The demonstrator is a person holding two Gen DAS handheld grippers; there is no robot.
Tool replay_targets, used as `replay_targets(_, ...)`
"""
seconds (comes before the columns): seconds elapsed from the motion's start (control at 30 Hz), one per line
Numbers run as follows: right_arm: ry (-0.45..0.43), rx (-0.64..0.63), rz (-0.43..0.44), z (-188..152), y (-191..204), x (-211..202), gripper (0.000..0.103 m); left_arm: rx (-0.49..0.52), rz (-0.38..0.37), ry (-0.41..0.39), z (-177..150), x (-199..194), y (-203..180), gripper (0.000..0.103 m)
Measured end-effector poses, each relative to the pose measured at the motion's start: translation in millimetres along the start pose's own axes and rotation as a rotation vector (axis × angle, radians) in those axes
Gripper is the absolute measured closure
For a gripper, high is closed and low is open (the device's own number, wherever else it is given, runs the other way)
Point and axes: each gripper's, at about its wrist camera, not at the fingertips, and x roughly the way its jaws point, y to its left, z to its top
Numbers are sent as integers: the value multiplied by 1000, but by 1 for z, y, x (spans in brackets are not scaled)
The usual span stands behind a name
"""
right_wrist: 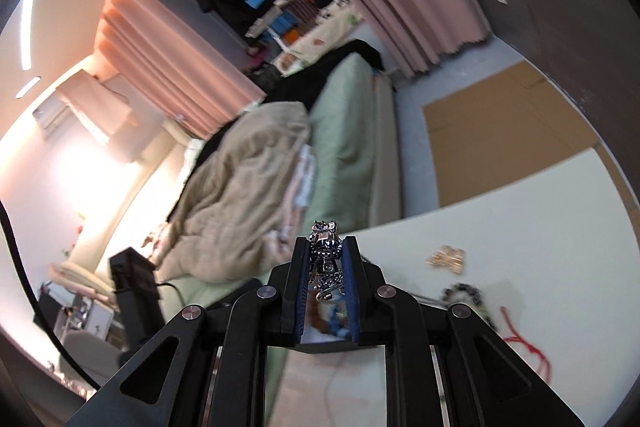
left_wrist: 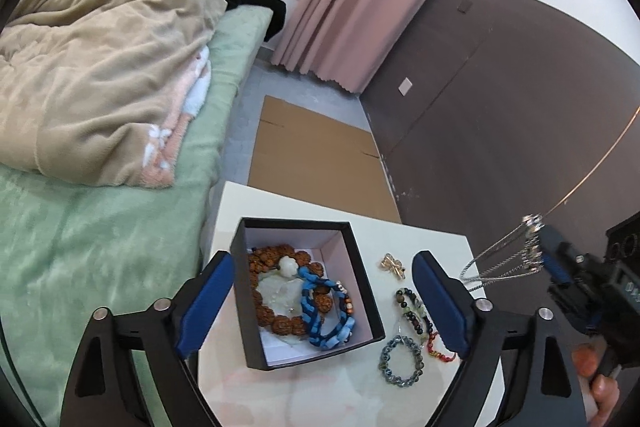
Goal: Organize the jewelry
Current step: 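Carry the blue ornament into the box with the left tool while the right tool grasps the silver chain bracelet, then lift the silver chain bracelet with the right tool and lower it into the box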
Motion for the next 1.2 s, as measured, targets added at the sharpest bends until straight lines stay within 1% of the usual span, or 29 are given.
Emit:
replay_targets(0.17,-34,-37,50,5,29,-2,86,-25,2,-19,4,-6,8,9)
replay_targets(0.3,-66,-52,82,11,48,-8,86,-47,-15,-29,8,-8,13,9)
replay_targets(0.43,-66,-84,104,17,72,-8,86,-44,-8,-47,12,-13,17,9)
replay_targets(0.7,-77,-154,89,37,116,-5,86,-82,-20,-76,16,-27,33,9)
replay_targets(0.83,-96,-197,89,47,140,-10,86,-128,-19,-89,19,-32,47,9)
replay_targets(0.93,-100,-224,86,51,154,-8,86,-144,-19,-95,21,-35,54,9)
replay_targets(1.03,-91,-234,79,50,159,-2,86,-147,-17,-101,22,-37,56,9)
replay_targets(1.2,-55,-215,76,41,153,15,86,-147,-8,-113,22,-43,61,9)
